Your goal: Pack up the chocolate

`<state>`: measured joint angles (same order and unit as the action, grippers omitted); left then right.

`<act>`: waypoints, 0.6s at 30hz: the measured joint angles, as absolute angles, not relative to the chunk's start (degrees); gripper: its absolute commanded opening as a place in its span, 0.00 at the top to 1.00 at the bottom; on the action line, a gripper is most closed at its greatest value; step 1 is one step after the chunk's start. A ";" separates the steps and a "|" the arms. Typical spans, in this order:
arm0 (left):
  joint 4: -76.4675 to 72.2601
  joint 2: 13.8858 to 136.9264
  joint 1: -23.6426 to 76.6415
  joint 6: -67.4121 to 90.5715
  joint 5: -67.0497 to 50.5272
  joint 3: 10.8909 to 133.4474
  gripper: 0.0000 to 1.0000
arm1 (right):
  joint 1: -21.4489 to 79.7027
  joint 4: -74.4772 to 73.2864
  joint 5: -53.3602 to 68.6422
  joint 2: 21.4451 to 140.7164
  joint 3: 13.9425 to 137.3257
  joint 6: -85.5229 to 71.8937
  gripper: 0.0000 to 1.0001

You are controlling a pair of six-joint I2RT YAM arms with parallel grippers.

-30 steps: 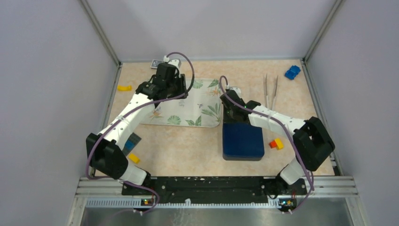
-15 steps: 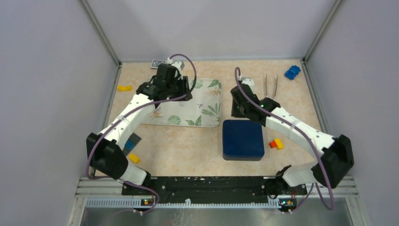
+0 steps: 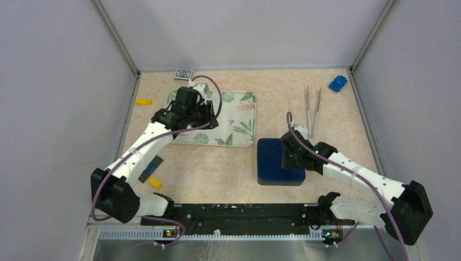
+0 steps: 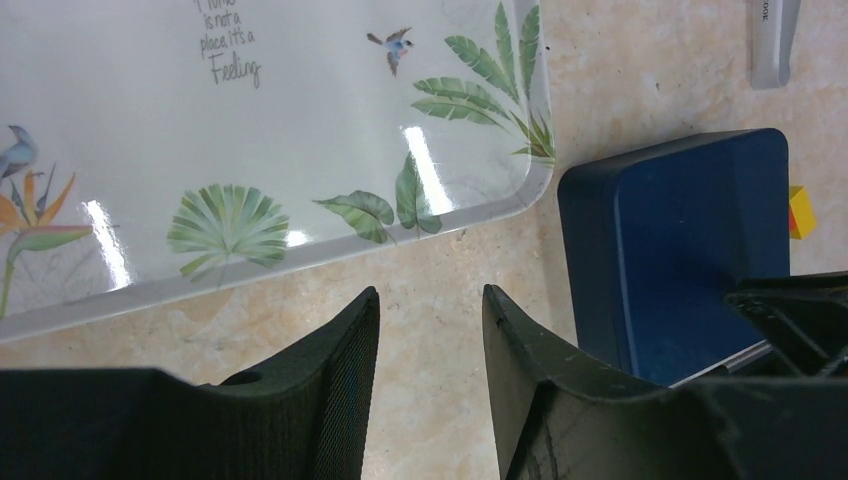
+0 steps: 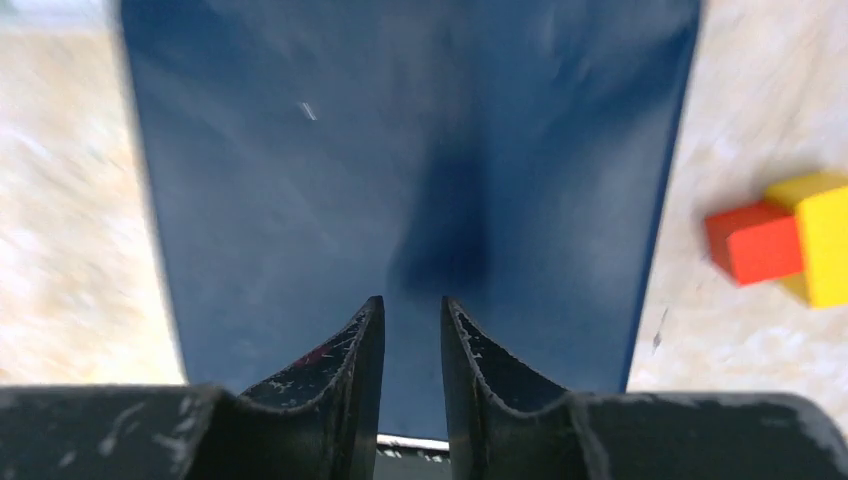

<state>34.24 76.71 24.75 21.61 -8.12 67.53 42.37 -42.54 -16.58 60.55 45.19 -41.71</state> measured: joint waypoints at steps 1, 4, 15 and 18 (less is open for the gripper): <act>34.15 76.14 24.75 21.87 -8.12 67.09 0.52 | 43.20 -42.02 -15.68 60.38 42.59 -42.39 0.74; 34.04 75.85 24.75 22.72 -8.14 66.48 0.52 | 44.77 -39.09 -14.55 60.01 39.18 -44.18 0.75; 34.28 75.83 24.75 24.08 -7.77 66.32 0.38 | 44.91 -41.30 -18.02 60.86 50.22 -41.98 0.23; 34.87 75.66 24.77 23.81 -6.52 67.05 0.22 | 44.45 -40.42 -22.26 63.09 56.73 -40.27 0.13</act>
